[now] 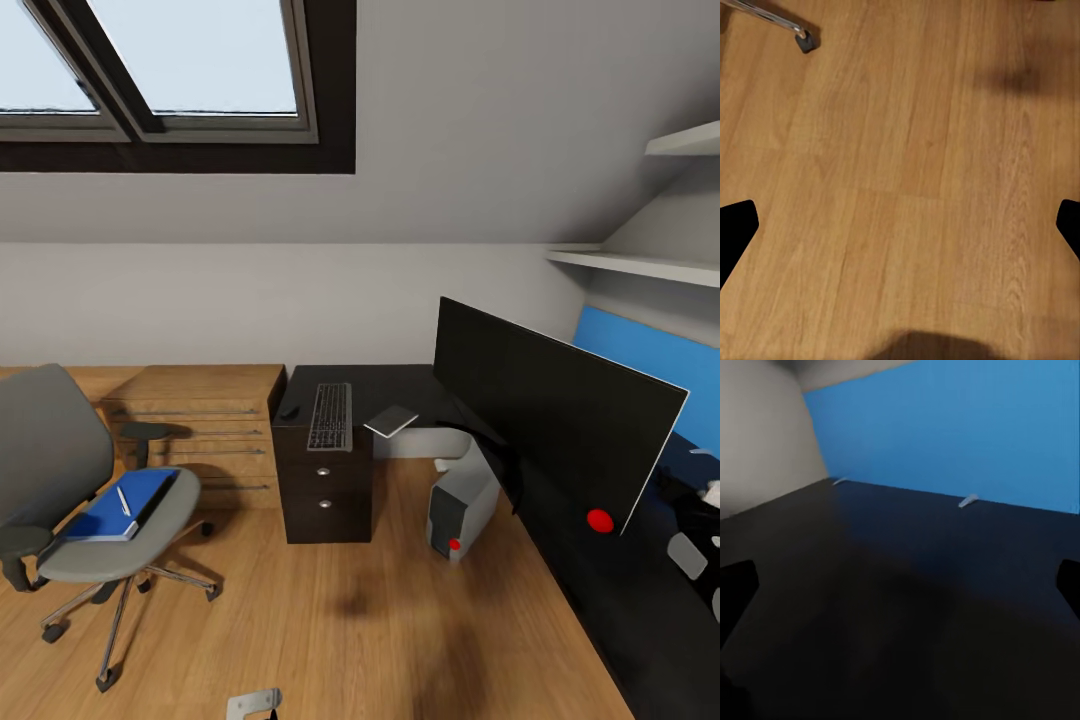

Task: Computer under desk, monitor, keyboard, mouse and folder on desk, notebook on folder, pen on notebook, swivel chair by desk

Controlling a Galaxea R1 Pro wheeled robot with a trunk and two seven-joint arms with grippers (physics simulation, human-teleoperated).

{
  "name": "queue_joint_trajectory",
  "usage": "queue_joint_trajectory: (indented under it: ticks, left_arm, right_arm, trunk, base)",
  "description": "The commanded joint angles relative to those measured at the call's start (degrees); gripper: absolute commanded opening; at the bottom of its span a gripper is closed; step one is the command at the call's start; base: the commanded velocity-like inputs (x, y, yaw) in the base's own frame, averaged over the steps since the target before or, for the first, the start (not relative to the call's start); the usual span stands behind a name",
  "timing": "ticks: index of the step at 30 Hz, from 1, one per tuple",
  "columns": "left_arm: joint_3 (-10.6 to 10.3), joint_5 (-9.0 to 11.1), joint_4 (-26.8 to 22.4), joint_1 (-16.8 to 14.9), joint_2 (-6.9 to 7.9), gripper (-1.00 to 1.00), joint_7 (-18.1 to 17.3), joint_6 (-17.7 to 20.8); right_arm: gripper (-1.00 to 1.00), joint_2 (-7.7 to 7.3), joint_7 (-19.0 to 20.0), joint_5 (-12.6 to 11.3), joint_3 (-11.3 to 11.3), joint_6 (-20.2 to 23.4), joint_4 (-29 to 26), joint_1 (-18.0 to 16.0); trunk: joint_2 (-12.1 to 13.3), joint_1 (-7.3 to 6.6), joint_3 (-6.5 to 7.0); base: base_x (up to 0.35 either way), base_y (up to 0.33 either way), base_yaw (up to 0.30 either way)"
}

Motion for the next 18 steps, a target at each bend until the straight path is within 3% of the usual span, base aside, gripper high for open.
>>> queue_joint_trajectory:
  ticks: [1, 2, 3, 11, 14, 16, 18]
  left_arm:
    - [-0.5, 0.6, 0.0, -0.1, 0.05, 1.0, 0.4, -0.3]
    - [-0.5, 0.6, 0.0, -0.1, 0.04, 1.0, 0.4, -0.3]
    - [-0.5, 0.6, 0.0, -0.1, 0.03, 1.0, 0.3, -0.3]
    - [-0.5, 0.6, 0.0, -0.1, 0.03, 1.0, 0.3, -0.3]
    - [-0.5, 0.6, 0.0, -0.1, 0.03, 1.0, 0.3, -0.3]
    - [-0.5, 0.6, 0.0, -0.1, 0.03, 1.0, 0.3, -0.3]
    - [-0.5, 0.6, 0.0, -0.1, 0.03, 1.0, 0.3, -0.3]
  right_arm:
    - [1.0, 0.0, 0.3, -0.2, 0.3, -0.2, 0.1, -0.1]
    - [1.0, 0.05, 0.9, 0.8, 0.3, -0.2, 0.1, -0.1]
    - [1.0, 0.17, 2.3, 3.7, 0.3, -0.2, 0.2, -0.1]
    - [1.0, 0.96, 3.3, 7.6, 0.2, -0.2, 0.3, 0.0]
    - [1.0, 1.17, 3.7, 10.7, 0.2, -0.3, 0.3, 0.0]
    - [1.0, 1.24, 5.8, 12.8, 0.2, -0.3, 0.4, 0.0]
    - [1.0, 1.25, 7.3, 13.2, 0.2, -0.3, 0.6, 0.0]
  trunk:
    - [0.0, 0.0, -0.07]
    - [0.0, 0.0, -0.07]
    - [0.0, 0.0, -0.07]
    - [0.0, 0.0, -0.07]
    - [0.0, 0.0, -0.07]
    - [0.0, 0.0, -0.07]
    - [0.0, 0.0, -0.07]
  base:
    - [0.0, 0.0, 0.0]
    - [0.0, 0.0, 0.0]
    - [0.0, 0.0, 0.0]
    - [0.0, 0.0, 0.0]
    - [0.0, 0.0, 0.0]
    - [0.0, 0.0, 0.0]
    - [0.0, 0.0, 0.0]
